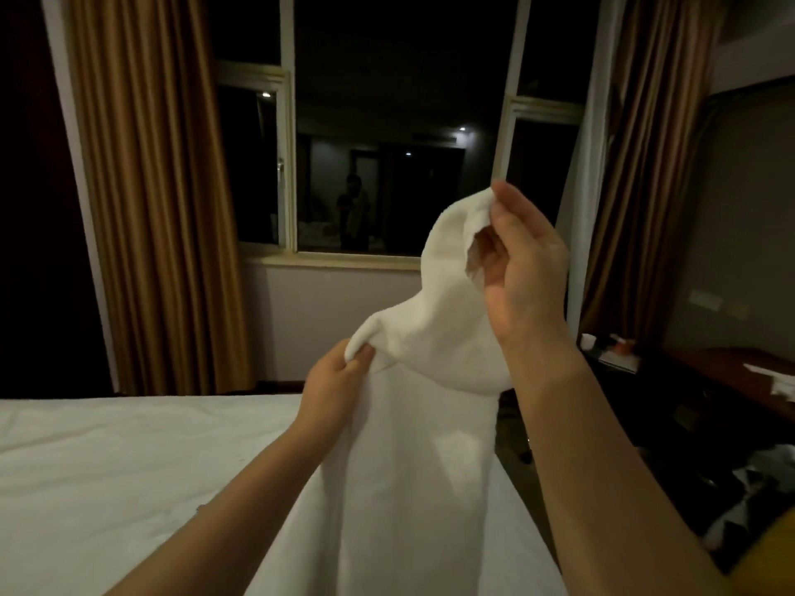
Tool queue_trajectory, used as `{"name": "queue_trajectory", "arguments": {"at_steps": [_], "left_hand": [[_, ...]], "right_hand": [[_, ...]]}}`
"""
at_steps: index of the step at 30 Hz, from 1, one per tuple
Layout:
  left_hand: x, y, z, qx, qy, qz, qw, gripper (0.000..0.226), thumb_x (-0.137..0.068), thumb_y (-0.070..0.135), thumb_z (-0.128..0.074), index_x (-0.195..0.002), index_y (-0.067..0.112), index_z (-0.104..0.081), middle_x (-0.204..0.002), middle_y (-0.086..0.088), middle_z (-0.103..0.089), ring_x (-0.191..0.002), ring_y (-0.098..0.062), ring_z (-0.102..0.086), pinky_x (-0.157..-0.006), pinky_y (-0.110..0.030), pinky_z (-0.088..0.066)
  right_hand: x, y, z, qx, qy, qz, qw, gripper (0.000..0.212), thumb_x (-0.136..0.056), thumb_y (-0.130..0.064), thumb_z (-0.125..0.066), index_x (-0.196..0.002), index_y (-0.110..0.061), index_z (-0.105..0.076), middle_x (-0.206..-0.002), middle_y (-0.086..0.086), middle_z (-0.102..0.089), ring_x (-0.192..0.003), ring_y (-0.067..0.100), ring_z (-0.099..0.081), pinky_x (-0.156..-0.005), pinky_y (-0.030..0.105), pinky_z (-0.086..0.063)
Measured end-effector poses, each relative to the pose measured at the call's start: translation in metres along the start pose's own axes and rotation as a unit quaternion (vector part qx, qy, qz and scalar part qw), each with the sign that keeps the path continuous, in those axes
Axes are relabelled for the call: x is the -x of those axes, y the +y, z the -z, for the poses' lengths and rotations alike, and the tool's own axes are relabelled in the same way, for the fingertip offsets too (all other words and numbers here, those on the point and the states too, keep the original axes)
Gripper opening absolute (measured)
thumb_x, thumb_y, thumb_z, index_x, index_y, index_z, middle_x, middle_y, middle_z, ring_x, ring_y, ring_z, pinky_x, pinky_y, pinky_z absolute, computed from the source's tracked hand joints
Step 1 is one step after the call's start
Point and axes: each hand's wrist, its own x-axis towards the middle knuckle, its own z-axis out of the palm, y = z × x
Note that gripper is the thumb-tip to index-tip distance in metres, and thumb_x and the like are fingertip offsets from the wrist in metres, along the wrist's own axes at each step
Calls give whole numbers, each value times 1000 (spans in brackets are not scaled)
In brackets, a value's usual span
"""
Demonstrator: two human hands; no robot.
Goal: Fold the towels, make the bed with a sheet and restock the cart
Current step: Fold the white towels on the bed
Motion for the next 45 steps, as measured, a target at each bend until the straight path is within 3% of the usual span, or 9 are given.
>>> {"name": "queue_trajectory", "arguments": {"at_steps": [6,11,21,24,26,31,35,39,45], "left_hand": [[7,37,30,-72,-30,-25,997,13,-91,24,-58,-83,23,-69,-84,-6,-69,-83,-25,-65,-80,-46,-55],[0,64,38,-86,-59,-23,994,13,-87,19,-61,-80,17,-71,-78,-7,-70,-82,-25,-67,-75,-36,-54],[6,26,62,-234,-136,-50,961,38,-82,26,-71,-115,19,-55,-100,0,-60,-90,-17,-57,-76,-32,-48],[12,-6,71,-388,-153,-71,906,42,-85,22,-64,-125,20,-50,-112,-5,-61,-102,-26,-57,-87,-39,-49],[17,-28,81,-354,-103,-41,929,27,-90,21,-58,-117,15,-58,-107,-7,-63,-98,-27,-58,-84,-37,-49],[25,-36,81,-224,-26,17,974,28,-97,19,-45,-77,4,-58,-70,-5,-50,-70,-19,-45,-59,-30,-32],[30,-14,54,-213,-78,-29,973,26,-95,12,-46,-70,9,-52,-66,-1,-48,-65,-15,-42,-58,-26,-31],[28,-11,43,-201,-101,-40,974,22,-96,17,-46,-82,5,-58,-68,1,-50,-73,-18,-47,-66,-30,-37],[27,-28,62,-269,-149,-19,951,26,-86,27,-67,-72,15,-49,-69,3,-48,-60,-13,-43,-52,-24,-32]], "right_hand": [[46,14,9,390,-167,6,906,72,-86,-27,-67,-142,-42,-25,-133,-21,-36,-117,-13,-40,-96,6,-38],[90,39,0,594,-306,-6,744,80,-83,-35,-69,-145,-44,-20,-145,-12,-32,-127,12,-39,-104,34,-39],[74,68,-15,579,-149,8,802,26,-92,-1,-37,-93,-21,-54,-87,2,-53,-70,14,-49,-58,20,-35],[66,62,-18,525,-63,-13,848,29,-95,-2,-33,-87,-20,-53,-82,0,-52,-70,11,-46,-63,25,-38],[62,58,-11,517,-17,-18,856,31,-94,0,-31,-87,-19,-55,-87,-2,-53,-74,13,-47,-69,27,-39],[71,80,17,638,-93,-105,757,25,-94,-17,-44,-110,-17,-63,-122,14,-52,-109,32,-50,-83,28,-35],[113,112,10,705,-264,-165,637,65,-80,-53,-62,-136,-26,-44,-132,6,-42,-124,29,-38,-100,41,-33],[122,119,8,613,-240,-131,741,30,-86,-23,-58,-115,-13,-59,-103,2,-54,-94,23,-56,-71,30,-42],[94,110,21,622,-180,-106,755,15,-95,-9,-43,-100,-10,-57,-101,9,-57,-93,25,-53,-63,26,-25]]}}
